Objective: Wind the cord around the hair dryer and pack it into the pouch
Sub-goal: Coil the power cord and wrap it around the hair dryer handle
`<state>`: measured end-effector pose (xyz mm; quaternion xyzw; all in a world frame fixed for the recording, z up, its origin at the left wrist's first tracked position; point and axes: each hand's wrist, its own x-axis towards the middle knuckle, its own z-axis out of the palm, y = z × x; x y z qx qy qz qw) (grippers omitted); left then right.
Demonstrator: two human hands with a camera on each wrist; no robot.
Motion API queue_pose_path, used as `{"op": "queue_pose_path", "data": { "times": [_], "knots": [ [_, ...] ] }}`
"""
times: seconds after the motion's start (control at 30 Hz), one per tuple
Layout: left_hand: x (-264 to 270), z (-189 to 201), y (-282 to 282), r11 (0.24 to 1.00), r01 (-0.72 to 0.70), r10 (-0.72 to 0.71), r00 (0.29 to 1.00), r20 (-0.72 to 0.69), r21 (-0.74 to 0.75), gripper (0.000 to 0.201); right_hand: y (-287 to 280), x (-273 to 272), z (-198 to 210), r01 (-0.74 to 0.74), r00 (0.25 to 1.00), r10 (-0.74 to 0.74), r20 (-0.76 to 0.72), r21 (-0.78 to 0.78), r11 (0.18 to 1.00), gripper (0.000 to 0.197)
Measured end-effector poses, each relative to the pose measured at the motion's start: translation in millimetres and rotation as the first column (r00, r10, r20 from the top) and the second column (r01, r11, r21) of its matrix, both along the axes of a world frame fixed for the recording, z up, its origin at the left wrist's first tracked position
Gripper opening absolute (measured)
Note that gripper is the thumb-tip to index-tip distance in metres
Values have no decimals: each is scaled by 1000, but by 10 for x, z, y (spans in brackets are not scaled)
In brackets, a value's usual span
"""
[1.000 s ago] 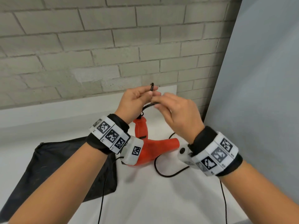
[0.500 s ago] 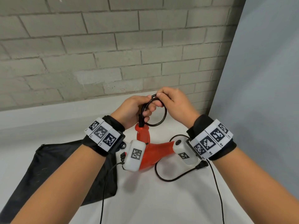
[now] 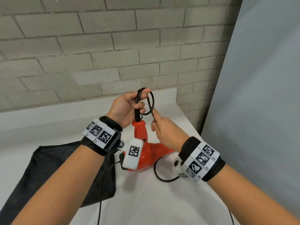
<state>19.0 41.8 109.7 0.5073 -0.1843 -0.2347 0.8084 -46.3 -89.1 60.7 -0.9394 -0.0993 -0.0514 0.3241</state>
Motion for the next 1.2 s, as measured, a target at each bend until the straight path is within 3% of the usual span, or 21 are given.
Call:
{"op": "queue_pose_path", "data": {
  "times": [0.13, 0.23, 0.33, 0.43, 0.57, 0.63, 0.77, 0.87, 1.0, 1.07, 1.2],
  "knots": [
    [26, -65, 24, 989, -145, 140, 973, 182, 18, 30, 60, -209, -73, -47, 998, 47, -43, 5, 999, 37],
    [51, -100, 59, 965, -247, 210, 928, 308, 86, 25, 76, -369, -153, -79, 997, 79, -6, -119, 990, 28],
    [21, -116, 38, 933, -304, 192, 873, 448, 194, 30, 11, -400, -154, -12, 977, 62, 202, -239, 971, 33],
    [-29, -152, -34, 909, -314, 122, 828, 547, 275, 30, -66, -338, 7, 78, 887, 59, 458, -274, 959, 41],
    [-74, -127, -71, 893, -265, 20, 830, 557, 364, 31, -136, -195, 288, 137, 803, 23, 596, -221, 966, 30],
    [-133, -68, -90, 857, -270, -41, 814, 580, 439, 44, -139, -110, 401, 127, 811, -5, 585, -167, 978, 30],
    [-174, -6, -96, 842, -176, -138, 844, 518, 510, 62, -144, 52, 520, 116, 857, -57, 512, -85, 990, 20],
    [-62, -29, -23, 821, -98, -210, 864, 458, 562, 71, -171, 167, 551, 90, 920, -73, 386, -27, 996, 22],
    [3, -71, 13, 896, 27, -203, 912, 356, 443, 55, -187, 235, 541, 30, 963, -65, 260, 137, 990, 27],
    [4, -79, 4, 921, 13, -160, 924, 349, 389, 44, -218, 246, 517, -15, 963, -29, 269, 160, 987, 26],
    [47, -85, 27, 941, -2, -114, 940, 320, 340, 41, -302, 245, 458, -74, 977, 30, 213, 201, 977, 21]
  ]
}}
